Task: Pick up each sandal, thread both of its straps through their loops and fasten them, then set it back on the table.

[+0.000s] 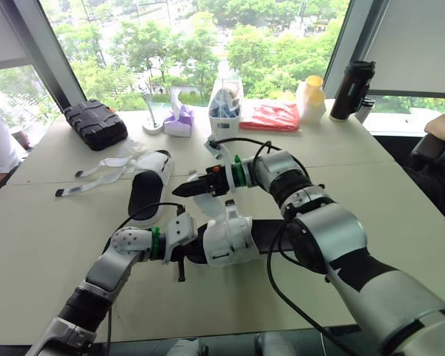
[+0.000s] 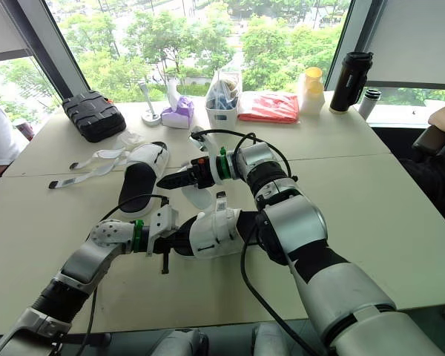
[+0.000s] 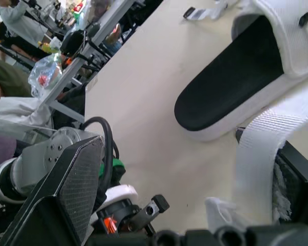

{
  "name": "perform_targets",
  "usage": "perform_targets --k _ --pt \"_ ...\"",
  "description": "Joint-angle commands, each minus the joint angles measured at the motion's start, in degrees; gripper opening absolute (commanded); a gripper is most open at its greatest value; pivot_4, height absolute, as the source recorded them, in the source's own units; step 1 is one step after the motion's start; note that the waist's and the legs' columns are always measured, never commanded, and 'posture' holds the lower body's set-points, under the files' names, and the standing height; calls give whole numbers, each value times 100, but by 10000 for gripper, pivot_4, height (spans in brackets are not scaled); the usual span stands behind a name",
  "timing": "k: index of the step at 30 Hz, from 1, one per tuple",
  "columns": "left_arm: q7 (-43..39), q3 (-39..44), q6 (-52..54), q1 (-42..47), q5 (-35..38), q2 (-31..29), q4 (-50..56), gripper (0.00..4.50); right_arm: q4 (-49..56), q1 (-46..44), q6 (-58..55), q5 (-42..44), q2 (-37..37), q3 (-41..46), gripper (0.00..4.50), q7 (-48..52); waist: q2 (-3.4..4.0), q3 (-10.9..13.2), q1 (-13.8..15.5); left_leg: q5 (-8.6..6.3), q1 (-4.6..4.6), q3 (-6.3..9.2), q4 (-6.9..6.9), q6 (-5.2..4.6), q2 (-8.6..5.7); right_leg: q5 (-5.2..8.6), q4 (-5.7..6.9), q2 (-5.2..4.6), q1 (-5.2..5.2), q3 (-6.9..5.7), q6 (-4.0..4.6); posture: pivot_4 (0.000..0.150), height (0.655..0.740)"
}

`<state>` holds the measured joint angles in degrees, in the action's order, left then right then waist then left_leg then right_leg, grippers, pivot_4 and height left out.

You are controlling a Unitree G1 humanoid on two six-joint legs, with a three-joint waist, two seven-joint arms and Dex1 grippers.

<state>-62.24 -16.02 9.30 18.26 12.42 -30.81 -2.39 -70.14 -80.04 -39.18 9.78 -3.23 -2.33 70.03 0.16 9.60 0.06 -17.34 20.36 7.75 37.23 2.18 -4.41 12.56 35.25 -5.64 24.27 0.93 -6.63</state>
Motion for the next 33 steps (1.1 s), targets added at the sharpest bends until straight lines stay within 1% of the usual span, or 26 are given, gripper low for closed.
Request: perform_targets --k 1,3,6,8,9,10,11,13,14,18,19,22,26,28,30,33 --pt "128 -353 300 -248 -419 4 -381 0 38 -270 47 96 89 215 44129 -33 0 0 -1 0 0 0 0 0 0 0 0 0 0 0 0 1500 7400" --pt "127 -354 296 -251 -420 3 -381 0 39 -279 45 93 97 258 44129 -40 0 0 -1 0 0 0 0 0 -1 0 0 0 0 0 0 1500 7400" --pt "127 -359 289 -264 -420 6 -379 0 63 -292 44 132 93 340 36322 -73 0 0 -1 0 0 0 0 0 -1 0 0 0 0 0 0 1500 7400" --pt "124 -361 282 -270 -419 5 -384 0 94 -301 33 146 69 382 27855 -52 0 0 -1 0 0 0 0 0 0 0 0 0 0 0 0 1500 7400" --pt "123 -360 282 -268 -417 5 -390 0 116 -306 22 152 52 400 21998 -26 0 0 -2 0 0 0 0 0 0 0 0 0 0 0 0 1500 7400" --pt "121 -359 282 -266 -416 5 -395 0 146 -318 -16 165 24 424 17606 16 0 0 -2 0 0 0 0 0 0 0 0 0 0 0 0 1500 7400" --pt "118 -358 282 -262 -415 5 -404 0 197 -330 -76 183 -20 444 11679 79 0 0 -1 0 0 0 0 0 0 0 0 0 0 0 0 1500 7400" --pt "109 -357 280 -256 -411 5 -423 0 352 -331 -236 219 -130 445 2064 240 0 0 0 0 0 0 0 0 0 0 0 0 0 0 0 1500 7400" --pt "105 -358 281 -255 -410 5 -426 0 469 -309 -338 228 -193 416 858 337 0 0 1 0 1 0 0 0 0 0 0 0 0 0 0 1500 7400" --pt "98 -363 286 -249 -409 7 -426 0 1040 -136 -759 272 -398 306 858 571 0 0 0 0 1 0 0 0 -1 0 0 0 0 0 0 1500 7400" --pt "93 -365 283 -239 -410 9 -440 0 1403 -9 -1008 340 -506 262 858 651 0 0 0 0 1 0 0 0 -1 0 0 0 1 0 0 1500 7400" --pt "80 -362 288 -202 -398 29 -489 0 3068 639 -2029 708 -904 125 858 740 0 0 23 0 5 0 2 0 1 0 -1 -1 1 0 0 1500 7400" --pt "48 -338 315 -176 -363 52 -552 0 5577 1810 -3263 1379 -1428 25 858 447 0 0 64 0 11 3 2 0 2 0 -3 -5 5 -1 0 1500 7400" --pt "28 -311 353 -176 -326 60 -572 0 6464 2291 -3547 1627 -1635 -61 858 292 1 0 51 0 11 3 0 0 2 0 -3 -7 5 -2 -1 1500 7400" --pt "13 -275 421 -191 -274 69 -571 0 7088 2639 -3766 1872 -1766 -114 858 147 1 -1 49 0 8 1 1 0 3 0 -2 -8 5 -1 -2 1500 7400" --pt "-2 -201 568 -212 -153 110 -553 0 8039 3234 -3610 2143 -2047 -419 858 121 1 -1 61 0 6 0 2 0 4 1 -3 -7 0 -2 -3 1500 7400"
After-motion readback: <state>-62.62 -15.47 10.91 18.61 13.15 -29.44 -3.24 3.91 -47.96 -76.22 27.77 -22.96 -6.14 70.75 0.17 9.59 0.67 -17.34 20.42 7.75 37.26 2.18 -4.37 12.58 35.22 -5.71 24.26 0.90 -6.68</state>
